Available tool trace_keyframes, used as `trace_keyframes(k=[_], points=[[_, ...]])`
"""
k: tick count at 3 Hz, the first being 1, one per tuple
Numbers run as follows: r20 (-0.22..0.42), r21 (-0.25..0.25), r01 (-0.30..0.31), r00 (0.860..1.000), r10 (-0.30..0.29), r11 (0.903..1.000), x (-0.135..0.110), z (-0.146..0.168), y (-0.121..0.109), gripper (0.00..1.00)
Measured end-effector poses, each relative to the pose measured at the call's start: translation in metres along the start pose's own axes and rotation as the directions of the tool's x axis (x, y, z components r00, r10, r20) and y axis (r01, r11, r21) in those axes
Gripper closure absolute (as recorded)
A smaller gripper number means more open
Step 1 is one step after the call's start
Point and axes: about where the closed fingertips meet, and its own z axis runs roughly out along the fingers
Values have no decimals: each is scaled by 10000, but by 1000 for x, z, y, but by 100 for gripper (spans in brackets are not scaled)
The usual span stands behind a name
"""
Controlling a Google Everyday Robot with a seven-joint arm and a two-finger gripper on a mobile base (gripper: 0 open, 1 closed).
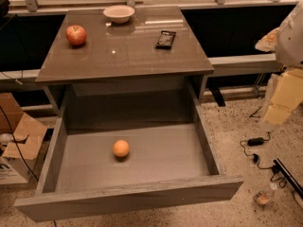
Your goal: Pick orange from top drawer and place on counter
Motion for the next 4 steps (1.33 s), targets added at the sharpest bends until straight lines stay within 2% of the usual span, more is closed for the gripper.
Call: trace_keyframes(k=[1,2,3,4], points=[[6,-2,2,10000,-2,10000,0,0,0,0],[812,-241,359,9961,-338,9991,-28,16,4,0],[2255,-1058,1073,9709,-812,9886,-78,46,19,0],[3304,-1571,1491,9395,-903,9763,-108,70,27,0]])
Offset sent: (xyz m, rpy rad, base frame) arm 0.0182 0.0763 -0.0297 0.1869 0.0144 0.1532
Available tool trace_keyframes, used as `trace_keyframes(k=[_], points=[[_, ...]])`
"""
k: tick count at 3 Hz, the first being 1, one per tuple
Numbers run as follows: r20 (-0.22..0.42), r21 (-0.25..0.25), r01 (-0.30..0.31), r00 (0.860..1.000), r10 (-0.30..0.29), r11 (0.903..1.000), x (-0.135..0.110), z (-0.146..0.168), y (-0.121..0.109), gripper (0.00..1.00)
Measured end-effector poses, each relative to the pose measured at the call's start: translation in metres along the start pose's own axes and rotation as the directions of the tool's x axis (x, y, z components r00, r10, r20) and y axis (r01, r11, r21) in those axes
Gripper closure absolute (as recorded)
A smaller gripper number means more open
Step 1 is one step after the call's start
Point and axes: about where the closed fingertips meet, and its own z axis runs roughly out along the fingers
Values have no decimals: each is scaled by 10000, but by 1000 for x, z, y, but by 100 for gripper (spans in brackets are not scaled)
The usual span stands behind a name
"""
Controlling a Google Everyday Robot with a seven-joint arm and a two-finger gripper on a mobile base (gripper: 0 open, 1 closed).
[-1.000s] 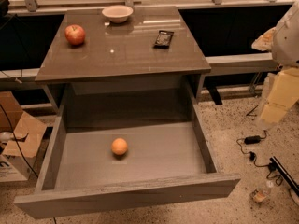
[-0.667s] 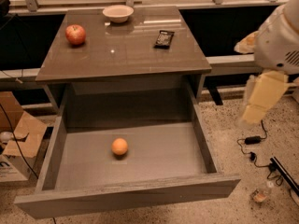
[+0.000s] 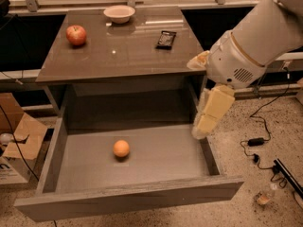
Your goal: Pick orange from top drawer and place on counter
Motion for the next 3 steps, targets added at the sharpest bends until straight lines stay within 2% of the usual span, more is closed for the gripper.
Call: trace_keyframes(k=[1,2,3], points=[[670,-329,40,9978,-18,9995,-14,39,-4,0],[716,-371,42,9974,-15,9993,-15,44,-4,0],[1016,-653,53,9948,14,9979,-25,79,-4,0]])
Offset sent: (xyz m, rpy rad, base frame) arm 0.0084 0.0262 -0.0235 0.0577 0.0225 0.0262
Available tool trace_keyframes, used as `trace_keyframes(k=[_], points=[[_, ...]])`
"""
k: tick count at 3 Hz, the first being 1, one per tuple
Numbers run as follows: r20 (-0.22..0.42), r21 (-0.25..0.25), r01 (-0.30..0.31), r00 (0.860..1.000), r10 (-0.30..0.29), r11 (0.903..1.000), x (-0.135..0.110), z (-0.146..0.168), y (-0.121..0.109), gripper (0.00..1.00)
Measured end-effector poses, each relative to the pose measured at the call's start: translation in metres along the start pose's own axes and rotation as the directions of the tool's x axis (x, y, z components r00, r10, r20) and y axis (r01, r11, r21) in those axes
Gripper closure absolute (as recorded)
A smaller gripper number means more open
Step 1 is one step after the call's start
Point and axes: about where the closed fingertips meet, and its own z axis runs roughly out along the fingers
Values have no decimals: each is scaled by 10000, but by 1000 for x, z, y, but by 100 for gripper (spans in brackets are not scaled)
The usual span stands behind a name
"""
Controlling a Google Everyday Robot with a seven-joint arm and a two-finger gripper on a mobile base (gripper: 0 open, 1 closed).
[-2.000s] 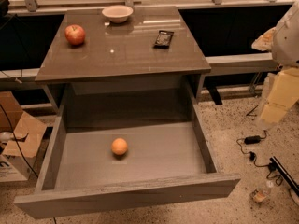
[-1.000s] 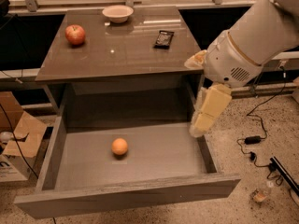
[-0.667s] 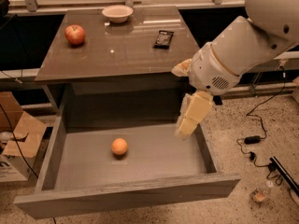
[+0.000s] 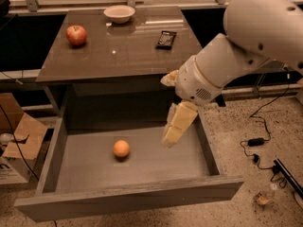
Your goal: Pick orange from top drawer and place on counter
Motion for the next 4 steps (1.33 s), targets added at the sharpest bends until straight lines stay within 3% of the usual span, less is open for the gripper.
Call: trace_keyframes(k=[1,2,4], points=[[525,-499,-195,9984,221,9986,-4,56,-6,0],[1014,-966,-681,9918,779,9930,-4,131,-18,0],[923,-1551,-1142,9873,1294,9813,0,221,-29,0]])
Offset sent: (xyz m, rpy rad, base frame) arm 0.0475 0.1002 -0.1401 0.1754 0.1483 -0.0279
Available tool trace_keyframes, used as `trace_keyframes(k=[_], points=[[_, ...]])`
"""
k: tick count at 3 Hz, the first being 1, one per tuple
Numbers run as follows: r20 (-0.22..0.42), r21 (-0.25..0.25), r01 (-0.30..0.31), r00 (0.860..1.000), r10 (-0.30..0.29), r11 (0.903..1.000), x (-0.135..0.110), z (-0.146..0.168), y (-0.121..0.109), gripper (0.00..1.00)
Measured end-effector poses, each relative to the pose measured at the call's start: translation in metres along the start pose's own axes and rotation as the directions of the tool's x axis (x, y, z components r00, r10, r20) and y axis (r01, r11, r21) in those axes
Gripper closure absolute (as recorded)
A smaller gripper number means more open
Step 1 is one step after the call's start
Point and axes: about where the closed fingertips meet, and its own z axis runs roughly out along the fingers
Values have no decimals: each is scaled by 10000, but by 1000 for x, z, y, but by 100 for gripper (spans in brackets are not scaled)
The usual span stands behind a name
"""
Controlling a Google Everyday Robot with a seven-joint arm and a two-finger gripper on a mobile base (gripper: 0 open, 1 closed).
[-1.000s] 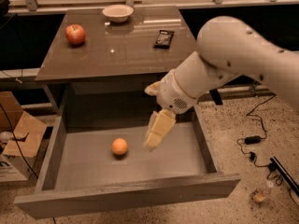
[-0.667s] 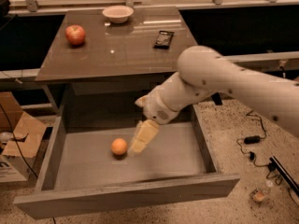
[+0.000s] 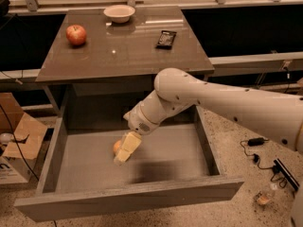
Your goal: Pick orange from top drawer and place on counter
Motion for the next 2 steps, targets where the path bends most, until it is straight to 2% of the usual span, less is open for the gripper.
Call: trace_keyframes(k=[1,2], points=[[-361,-208,-379,9987,371,9991,15,39,-8,0],[-573,-186,-662,9962,650,9976,28,49,-13,0]])
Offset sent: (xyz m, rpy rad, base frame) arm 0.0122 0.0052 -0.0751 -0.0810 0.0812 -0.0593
